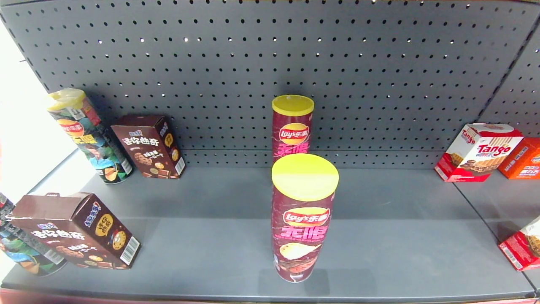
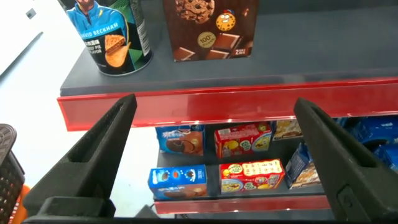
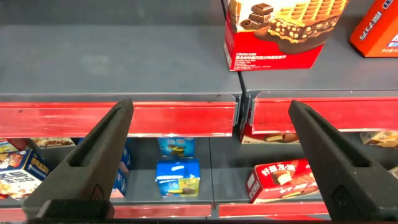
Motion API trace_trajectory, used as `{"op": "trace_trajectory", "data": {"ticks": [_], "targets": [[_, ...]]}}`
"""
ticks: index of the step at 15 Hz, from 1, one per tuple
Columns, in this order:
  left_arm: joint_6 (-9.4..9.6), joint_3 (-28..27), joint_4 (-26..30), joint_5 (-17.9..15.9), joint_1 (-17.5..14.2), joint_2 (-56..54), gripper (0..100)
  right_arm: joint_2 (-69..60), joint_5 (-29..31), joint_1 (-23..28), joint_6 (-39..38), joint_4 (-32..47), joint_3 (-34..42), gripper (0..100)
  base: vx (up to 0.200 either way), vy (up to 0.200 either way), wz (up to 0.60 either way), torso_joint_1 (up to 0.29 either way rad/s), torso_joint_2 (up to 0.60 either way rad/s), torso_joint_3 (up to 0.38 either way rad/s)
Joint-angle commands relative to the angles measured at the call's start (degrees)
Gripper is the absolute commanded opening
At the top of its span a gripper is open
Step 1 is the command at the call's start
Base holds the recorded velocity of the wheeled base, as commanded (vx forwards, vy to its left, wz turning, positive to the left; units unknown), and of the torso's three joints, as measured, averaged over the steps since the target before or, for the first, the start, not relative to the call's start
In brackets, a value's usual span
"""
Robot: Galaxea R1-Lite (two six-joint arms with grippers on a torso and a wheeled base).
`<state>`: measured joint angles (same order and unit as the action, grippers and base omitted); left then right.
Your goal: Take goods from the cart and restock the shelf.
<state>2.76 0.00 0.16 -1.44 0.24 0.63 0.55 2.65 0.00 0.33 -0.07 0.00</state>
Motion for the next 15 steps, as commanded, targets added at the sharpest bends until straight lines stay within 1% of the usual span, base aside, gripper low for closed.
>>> {"op": "trace_trajectory", "data": {"ticks": [1,3,7,11,15], "targets": [[0.15,0.0,0.02,-0.06,0.02,-0.02,100,0.15,-0.01,0.0,0.02,-0.01,0.0,100,0.0,0.0,0.0,0.0,0.0,0.0],[-0.12,0.0,0.02,-0.06,0.02,-0.02,100,0.15,-0.01,0.0,0.02,-0.01,0.0,100,0.0,0.0,0.0,0.0,0.0,0.0],[0.15,0.0,0.02,-0.06,0.02,-0.02,100,0.15,-0.01,0.0,0.02,-0.01,0.0,100,0.0,0.0,0.0,0.0,0.0,0.0],[-0.12,0.0,0.02,0.03,0.02,-0.02,100,0.15,-0.01,0.0,0.02,-0.01,0.0,100,0.0,0.0,0.0,0.0,0.0,0.0],[0.06,0.0,0.02,0.03,0.02,-0.02,100,0.15,-0.18,0.0,-0.15,-0.01,0.0,100,0.0,0.0,0.0,0.0,0.0,0.0]]}}
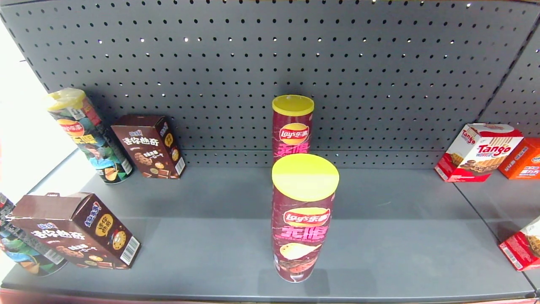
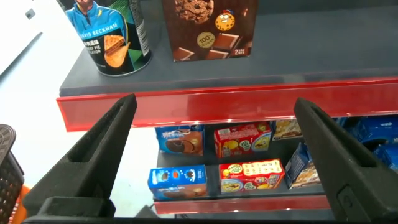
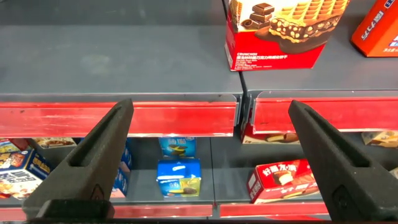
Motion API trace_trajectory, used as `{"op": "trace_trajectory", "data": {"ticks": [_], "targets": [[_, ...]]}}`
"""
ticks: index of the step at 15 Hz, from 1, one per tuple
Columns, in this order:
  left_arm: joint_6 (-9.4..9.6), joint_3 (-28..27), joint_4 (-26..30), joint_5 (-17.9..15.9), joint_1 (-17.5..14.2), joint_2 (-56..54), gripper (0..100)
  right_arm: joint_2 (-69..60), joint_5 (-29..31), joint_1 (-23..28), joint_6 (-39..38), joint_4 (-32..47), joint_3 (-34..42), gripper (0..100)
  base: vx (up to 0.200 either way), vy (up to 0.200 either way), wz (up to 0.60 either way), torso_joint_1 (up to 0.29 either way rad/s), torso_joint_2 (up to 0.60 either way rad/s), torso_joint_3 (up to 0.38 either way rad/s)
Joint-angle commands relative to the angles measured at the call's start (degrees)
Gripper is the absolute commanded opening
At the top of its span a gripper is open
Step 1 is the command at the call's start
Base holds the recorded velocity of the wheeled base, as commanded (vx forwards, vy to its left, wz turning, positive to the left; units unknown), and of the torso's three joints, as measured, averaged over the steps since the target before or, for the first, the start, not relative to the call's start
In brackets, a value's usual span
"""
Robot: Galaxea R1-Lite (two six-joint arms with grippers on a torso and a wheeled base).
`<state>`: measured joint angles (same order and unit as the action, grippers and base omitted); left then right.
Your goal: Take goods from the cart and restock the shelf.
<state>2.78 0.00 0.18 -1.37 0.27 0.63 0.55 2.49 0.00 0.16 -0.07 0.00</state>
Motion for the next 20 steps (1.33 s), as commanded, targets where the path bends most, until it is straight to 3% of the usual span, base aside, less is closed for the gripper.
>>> {"op": "trace_trajectory", "data": {"ticks": [1,6,9,12,15,20], "targets": [[0.03,0.0,-0.01,0.13,0.0,-0.02,100,0.15,-0.03,0.0,0.02,-0.01,0.0,100,0.0,0.0,0.0,0.0,0.0,0.0],[-0.05,0.0,-0.01,1.19,0.0,-0.02,100,0.15,-0.03,0.0,-0.16,-0.01,0.0,100,0.0,0.0,0.0,0.0,0.0,0.0],[-2.78,0.0,-0.01,2.6,-0.09,-0.02,100,0.15,-0.03,0.0,-0.07,-0.01,0.0,100,0.0,0.0,0.0,0.0,0.0,0.0],[-2.87,0.0,-0.01,2.6,-0.09,-0.02,100,0.15,-0.03,0.0,-0.07,-0.01,0.0,100,0.0,0.0,0.0,0.0,0.0,0.0],[-2.78,-0.09,-0.01,2.42,0.0,-0.02,100,0.15,-0.03,0.0,-0.07,-0.01,0.0,100,-0.2,0.0,0.0,0.004,0.01,0.002],[-2.78,-0.09,-0.01,2.33,-0.09,-0.02,100,0.15,-0.03,0.0,-0.07,-0.01,0.0,100,0.0,0.0,0.0,0.0,0.0,0.0]]}}
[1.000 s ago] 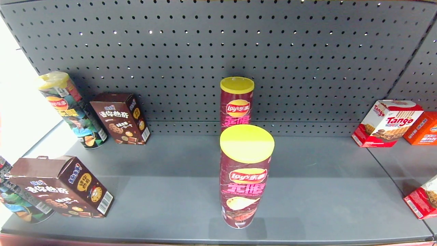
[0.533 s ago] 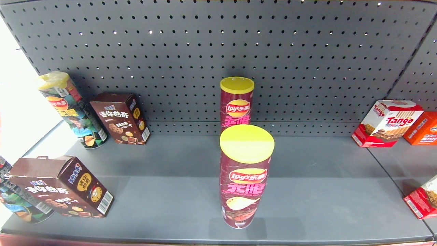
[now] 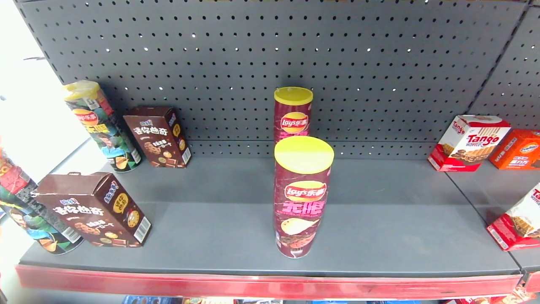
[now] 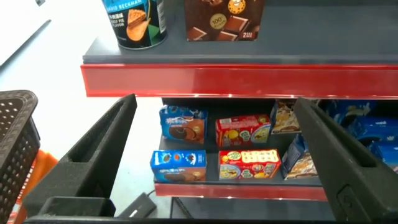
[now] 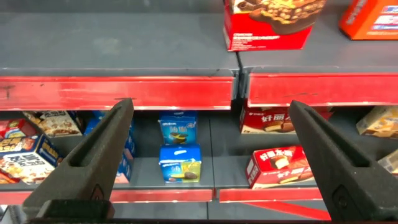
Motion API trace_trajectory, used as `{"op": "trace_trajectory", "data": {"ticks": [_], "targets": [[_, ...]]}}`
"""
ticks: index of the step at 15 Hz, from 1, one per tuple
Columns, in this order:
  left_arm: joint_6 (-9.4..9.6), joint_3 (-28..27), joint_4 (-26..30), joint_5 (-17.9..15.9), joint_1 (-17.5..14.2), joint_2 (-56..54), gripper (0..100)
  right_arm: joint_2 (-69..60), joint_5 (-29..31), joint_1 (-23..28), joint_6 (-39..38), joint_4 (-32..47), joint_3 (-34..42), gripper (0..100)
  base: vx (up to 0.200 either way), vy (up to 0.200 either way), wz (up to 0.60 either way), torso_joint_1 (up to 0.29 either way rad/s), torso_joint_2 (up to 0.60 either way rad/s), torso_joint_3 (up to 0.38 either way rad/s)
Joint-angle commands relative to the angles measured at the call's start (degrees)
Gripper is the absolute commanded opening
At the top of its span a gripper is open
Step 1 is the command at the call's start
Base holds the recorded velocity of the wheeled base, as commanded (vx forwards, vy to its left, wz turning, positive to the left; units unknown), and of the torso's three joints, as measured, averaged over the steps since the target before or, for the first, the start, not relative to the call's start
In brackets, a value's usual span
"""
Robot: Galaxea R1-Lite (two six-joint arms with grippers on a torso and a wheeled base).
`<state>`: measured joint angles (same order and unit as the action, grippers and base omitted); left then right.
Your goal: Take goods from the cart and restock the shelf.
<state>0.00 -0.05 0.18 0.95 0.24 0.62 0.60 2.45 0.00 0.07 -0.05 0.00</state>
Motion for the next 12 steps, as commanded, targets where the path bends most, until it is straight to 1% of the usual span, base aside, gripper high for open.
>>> {"op": "trace_trajectory", "data": {"ticks": [1,12], "targets": [[0.0,-0.04,-0.01,0.02,-0.07,-0.01,100,0.11,0.01,0.0,0.01,-0.04,0.0,100,0.0,0.0,0.0,0.0,0.0,0.0],[0.0,-0.04,-0.01,0.1,-0.07,-0.01,100,0.11,0.01,0.0,0.1,-0.04,0.0,100,0.0,0.0,0.0,0.0,0.0,0.0]]}}
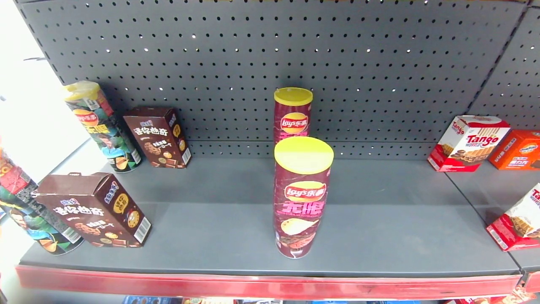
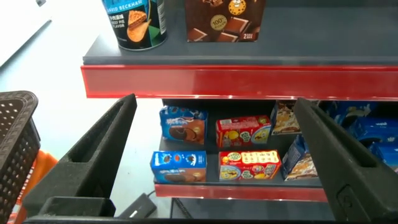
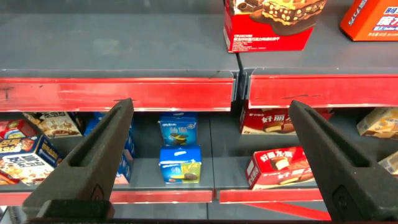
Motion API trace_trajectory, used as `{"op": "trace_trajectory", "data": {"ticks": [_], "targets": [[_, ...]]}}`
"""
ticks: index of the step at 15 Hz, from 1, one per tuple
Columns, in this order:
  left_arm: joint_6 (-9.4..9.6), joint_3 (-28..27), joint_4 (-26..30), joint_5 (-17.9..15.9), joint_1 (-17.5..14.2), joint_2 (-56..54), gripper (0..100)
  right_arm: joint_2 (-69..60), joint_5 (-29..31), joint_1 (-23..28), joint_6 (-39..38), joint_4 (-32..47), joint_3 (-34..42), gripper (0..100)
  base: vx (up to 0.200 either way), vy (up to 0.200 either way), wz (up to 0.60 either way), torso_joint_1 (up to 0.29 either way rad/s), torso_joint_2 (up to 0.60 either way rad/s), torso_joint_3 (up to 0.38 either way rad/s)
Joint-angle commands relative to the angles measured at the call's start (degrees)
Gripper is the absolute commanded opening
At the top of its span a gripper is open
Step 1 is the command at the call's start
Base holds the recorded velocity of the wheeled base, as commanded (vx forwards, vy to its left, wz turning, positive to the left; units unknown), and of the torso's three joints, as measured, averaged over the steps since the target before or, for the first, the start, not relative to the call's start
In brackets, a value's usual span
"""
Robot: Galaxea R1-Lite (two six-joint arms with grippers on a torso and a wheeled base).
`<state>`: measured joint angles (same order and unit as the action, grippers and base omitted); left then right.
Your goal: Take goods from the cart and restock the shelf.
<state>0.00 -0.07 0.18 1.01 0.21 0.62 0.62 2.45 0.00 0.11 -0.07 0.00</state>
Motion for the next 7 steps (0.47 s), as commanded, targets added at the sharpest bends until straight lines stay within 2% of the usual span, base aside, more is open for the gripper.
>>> {"op": "trace_trajectory", "data": {"ticks": [1,7], "targets": [[0.0,-0.01,-0.01,0.04,-0.03,-0.01,100,0.08,0.01,0.0,0.07,-0.01,0.0,100,0.0,0.0,0.0,0.0,0.0,0.0],[0.0,-0.01,-0.01,0.04,-0.03,-0.01,100,0.08,0.1,0.0,-0.2,-0.01,0.0,100,0.0,0.0,0.0,0.0,0.0,0.0]]}}
